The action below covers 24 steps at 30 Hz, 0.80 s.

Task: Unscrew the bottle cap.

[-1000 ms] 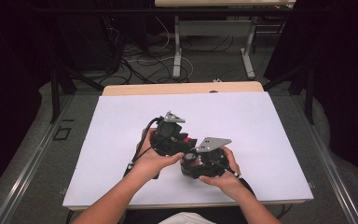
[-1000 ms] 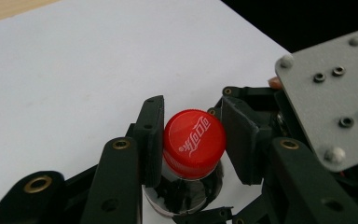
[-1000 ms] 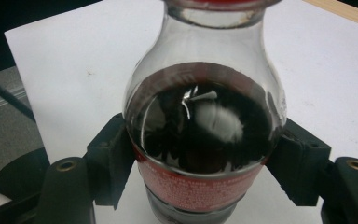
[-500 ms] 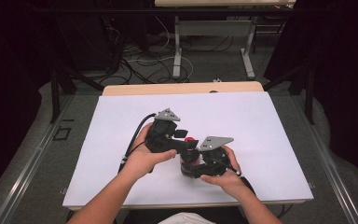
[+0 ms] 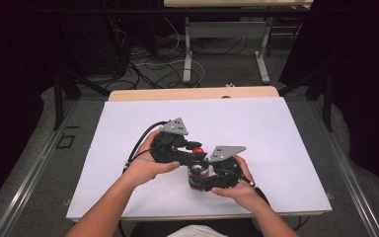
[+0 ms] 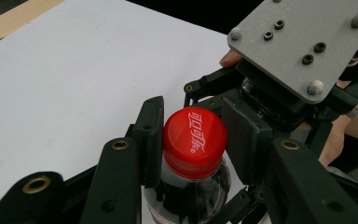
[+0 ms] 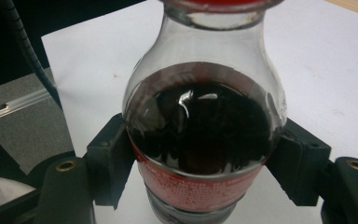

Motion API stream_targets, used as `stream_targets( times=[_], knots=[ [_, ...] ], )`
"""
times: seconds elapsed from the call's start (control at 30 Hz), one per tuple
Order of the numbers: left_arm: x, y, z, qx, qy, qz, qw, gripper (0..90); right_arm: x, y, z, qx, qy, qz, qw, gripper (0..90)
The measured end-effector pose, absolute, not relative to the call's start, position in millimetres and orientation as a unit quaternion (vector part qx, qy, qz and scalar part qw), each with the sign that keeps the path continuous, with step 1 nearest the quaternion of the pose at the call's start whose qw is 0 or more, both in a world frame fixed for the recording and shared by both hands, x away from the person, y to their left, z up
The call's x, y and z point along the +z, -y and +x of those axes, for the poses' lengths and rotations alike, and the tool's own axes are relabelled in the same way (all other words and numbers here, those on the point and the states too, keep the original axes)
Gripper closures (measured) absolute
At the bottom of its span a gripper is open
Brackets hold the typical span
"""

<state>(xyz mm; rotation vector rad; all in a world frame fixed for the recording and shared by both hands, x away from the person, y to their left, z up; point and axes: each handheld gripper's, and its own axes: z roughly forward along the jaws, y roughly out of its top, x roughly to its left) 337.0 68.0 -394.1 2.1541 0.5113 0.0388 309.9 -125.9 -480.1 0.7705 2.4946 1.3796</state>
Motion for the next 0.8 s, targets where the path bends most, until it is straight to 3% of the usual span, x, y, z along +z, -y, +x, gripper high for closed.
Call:
stream_targets(
  times=[0.23,0.4,0.53,0.63,0.7,0.8],
  knots=[
    [-393,-55,325,0.059,-0.297,0.846,0.439,61.3,-480,125,310,0.454,-0.837,0.279,0.124,29.7],
    [-390,-44,318,0.071,-0.403,0.818,0.404,61.2,-481,122,308,0.445,-0.835,0.295,0.130,29.7],
    [-388,-39,315,0.085,-0.418,0.817,0.388,61.0,-482,123,309,0.442,-0.838,0.295,0.126,29.7],
    [-388,-44,320,0.071,-0.396,0.816,0.415,59.3,-482,124,309,0.445,-0.838,0.293,0.119,29.7],
    [-387,-50,324,0.071,-0.365,0.818,0.438,48.9,-481,125,309,0.453,-0.833,0.293,0.120,29.7],
    [-385,-60,328,0.061,-0.327,0.823,0.460,44.9,-481,126,309,0.462,-0.832,0.285,0.116,29.6]
  ],
)
